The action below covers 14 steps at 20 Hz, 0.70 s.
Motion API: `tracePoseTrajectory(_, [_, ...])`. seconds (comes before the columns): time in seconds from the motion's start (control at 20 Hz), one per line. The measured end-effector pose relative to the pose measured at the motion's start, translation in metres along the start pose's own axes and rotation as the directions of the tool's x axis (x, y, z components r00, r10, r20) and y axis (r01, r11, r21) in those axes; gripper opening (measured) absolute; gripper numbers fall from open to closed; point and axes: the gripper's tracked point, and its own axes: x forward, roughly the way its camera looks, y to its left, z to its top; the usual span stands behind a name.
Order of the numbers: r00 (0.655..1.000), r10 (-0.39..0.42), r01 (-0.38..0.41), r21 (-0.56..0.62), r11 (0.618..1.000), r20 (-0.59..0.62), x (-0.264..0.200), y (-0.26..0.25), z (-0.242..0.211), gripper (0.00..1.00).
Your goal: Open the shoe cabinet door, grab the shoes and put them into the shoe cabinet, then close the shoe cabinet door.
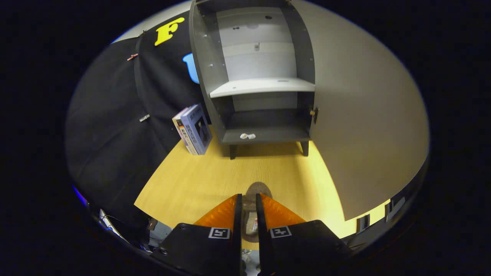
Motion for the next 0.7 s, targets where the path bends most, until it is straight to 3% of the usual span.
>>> tracePoseTrajectory(0.3, [0.981,-0.054,0.067,0.062,0.996,-0.185,0.059,-0.003,-0.065,0.21])
tracePoseTrajectory(0.7, [0.946,-0.074,0.104,0.078,0.992,-0.315,0.112,0.006,-0.125,0.21])
